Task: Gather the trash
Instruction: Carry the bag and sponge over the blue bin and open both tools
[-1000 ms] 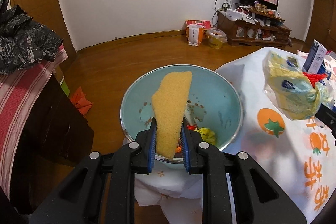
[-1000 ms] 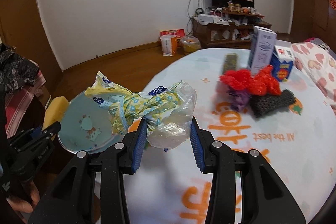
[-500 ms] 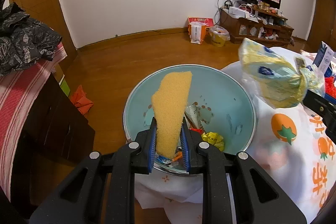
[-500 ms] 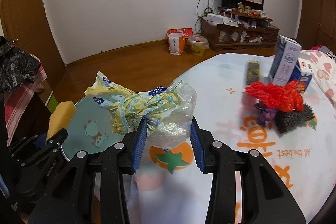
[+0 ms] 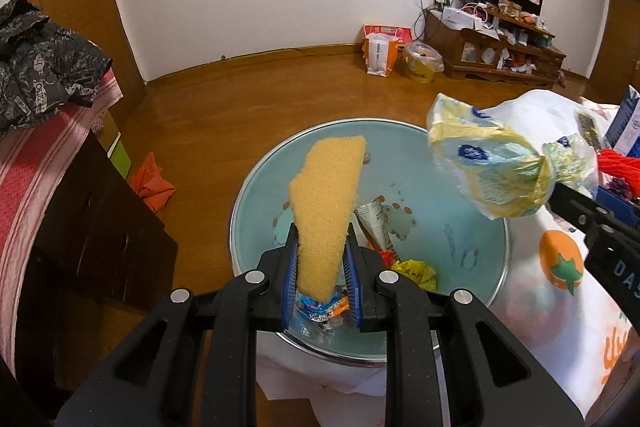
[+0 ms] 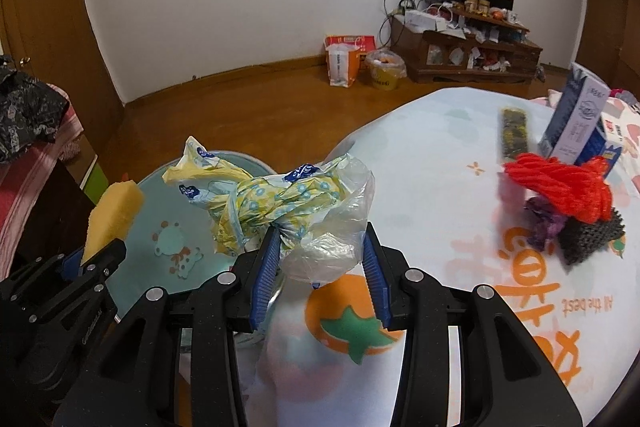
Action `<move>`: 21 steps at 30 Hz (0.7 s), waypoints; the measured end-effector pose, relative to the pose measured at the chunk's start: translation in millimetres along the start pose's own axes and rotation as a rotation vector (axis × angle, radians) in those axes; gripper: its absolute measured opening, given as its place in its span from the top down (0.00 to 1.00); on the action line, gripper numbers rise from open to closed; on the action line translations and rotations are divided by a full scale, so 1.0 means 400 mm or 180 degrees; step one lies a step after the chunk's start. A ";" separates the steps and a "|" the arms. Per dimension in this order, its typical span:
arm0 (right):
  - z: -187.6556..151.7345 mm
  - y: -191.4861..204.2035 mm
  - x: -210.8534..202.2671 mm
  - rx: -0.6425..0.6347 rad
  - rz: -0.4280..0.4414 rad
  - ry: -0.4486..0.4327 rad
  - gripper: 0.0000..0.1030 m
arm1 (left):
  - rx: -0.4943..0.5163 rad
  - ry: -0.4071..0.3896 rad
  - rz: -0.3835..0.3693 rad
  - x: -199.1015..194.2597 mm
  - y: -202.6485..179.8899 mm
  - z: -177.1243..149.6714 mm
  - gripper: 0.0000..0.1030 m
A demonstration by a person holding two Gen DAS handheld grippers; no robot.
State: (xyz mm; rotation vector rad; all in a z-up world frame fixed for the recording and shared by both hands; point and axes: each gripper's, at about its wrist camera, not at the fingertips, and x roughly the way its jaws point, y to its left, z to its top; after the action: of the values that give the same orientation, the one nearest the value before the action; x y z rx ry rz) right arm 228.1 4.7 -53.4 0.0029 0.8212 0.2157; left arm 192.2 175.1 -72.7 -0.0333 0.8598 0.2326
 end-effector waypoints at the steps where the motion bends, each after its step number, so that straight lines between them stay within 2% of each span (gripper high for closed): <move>1: 0.003 0.005 0.012 -0.0008 0.0004 0.0025 0.60 | -0.0004 0.0014 0.0001 0.006 0.001 0.001 0.80; 6: 0.011 0.025 0.048 -0.0070 0.0039 0.0082 0.58 | -0.0011 0.0057 0.0018 0.025 -0.002 0.005 0.80; 10: 0.018 0.038 0.064 -0.0143 0.0166 0.0118 0.55 | 0.0041 0.0083 0.0027 0.037 -0.005 0.009 0.80; 12: 0.019 0.040 0.062 -0.0165 0.0196 0.0099 0.42 | 0.0044 0.0098 0.0037 0.041 -0.009 0.007 0.78; 14: 0.019 0.039 0.056 -0.0161 0.0201 0.0075 0.40 | 0.0023 0.0117 0.0050 0.043 -0.006 0.004 0.78; 16: 0.019 0.036 0.049 -0.0167 0.0199 0.0064 0.40 | 0.0007 0.0124 0.0068 0.043 -0.001 0.003 0.71; 17: 0.019 0.032 0.045 -0.0160 0.0198 0.0060 0.40 | -0.0002 0.0120 0.0082 0.042 0.002 0.002 0.63; 18: 0.020 0.026 0.039 -0.0141 0.0185 0.0049 0.40 | -0.0022 0.0109 0.0105 0.038 0.005 0.002 0.51; 21: 0.020 0.006 0.020 -0.0047 0.0186 0.0009 0.33 | -0.0065 0.0001 0.0169 0.016 0.013 0.005 0.29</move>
State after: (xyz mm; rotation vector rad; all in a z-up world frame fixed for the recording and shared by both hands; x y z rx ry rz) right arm 238.4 9.3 -53.5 0.0126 0.8229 0.2769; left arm 196.8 181.5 -75.8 -0.0296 0.8592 0.2911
